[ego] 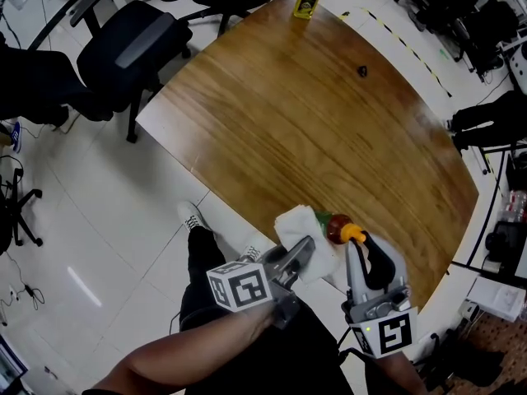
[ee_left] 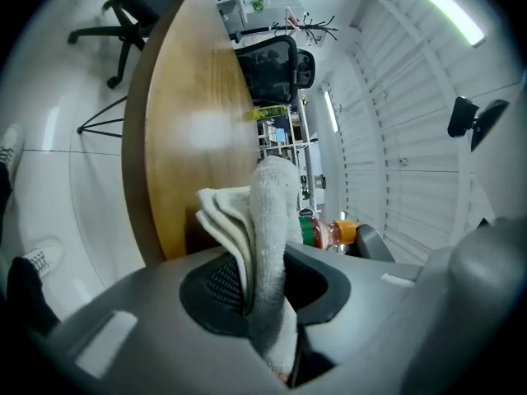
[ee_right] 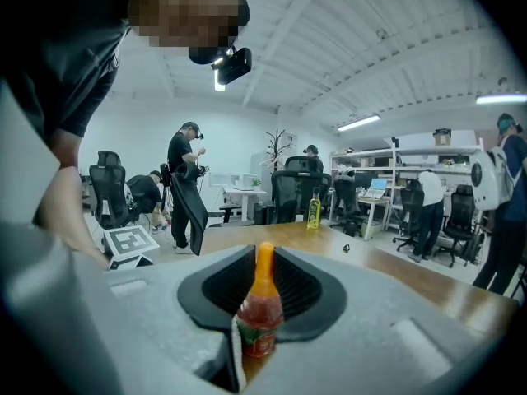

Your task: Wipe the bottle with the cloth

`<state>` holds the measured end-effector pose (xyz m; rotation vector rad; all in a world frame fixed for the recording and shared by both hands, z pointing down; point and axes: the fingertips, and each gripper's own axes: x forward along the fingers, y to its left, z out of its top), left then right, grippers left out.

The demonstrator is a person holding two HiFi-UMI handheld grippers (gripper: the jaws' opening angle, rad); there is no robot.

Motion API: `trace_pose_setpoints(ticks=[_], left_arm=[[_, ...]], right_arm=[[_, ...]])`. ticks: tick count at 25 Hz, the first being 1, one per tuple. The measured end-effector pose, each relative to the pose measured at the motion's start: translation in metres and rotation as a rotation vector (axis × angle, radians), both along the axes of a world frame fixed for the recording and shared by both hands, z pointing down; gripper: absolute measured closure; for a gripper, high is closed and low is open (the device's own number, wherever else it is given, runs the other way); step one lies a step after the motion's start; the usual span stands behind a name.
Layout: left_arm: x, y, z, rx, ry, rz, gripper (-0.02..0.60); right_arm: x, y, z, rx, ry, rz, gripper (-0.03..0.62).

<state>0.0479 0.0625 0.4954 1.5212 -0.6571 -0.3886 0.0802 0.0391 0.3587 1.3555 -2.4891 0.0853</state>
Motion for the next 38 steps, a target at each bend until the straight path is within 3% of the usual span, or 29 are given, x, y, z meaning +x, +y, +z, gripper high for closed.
trace_pose_setpoints(ticks=[5, 13, 19, 23, 27, 32, 38], left_arm=[[0.003, 0.002, 0.018, -0.132, -0.042, 0.053, 0.483], [0.002, -0.004, 0.03, -0.247, -0.117, 0.145, 0.485], [-0.008, -0.008, 0.019, -0.297, -0.05, 0.199, 0.483], [-0.026, -0.028, -0.018, -0.153, -0.076, 0.263, 0.483], [-0.037, -0.063, -0.061, 0.08, -0.139, 0.416, 0.483], [-0.018, -0.097, -0.084, 0.36, -0.248, 0.737, 0.483], [0.013, -0.095, -0.088, 0.485, -0.19, 1.229, 0.483]], right_arm=[[0.001, 0.003, 0.002, -0.005, 0.011, -0.01, 0.539], [0.001, 0.001, 0.004, -0.025, 0.001, -0.032, 0.539], [-0.004, 0.001, 0.002, -0.05, -0.021, -0.067, 0.539], [-0.005, 0.002, 0.0, -0.066, -0.058, -0.103, 0.54], [-0.006, 0.002, -0.001, -0.067, -0.084, -0.128, 0.54], [-0.005, 0.001, 0.005, -0.078, -0.081, -0.131, 0.54], [-0.011, 0.008, 0.015, -0.173, 0.011, -0.114, 0.54]])
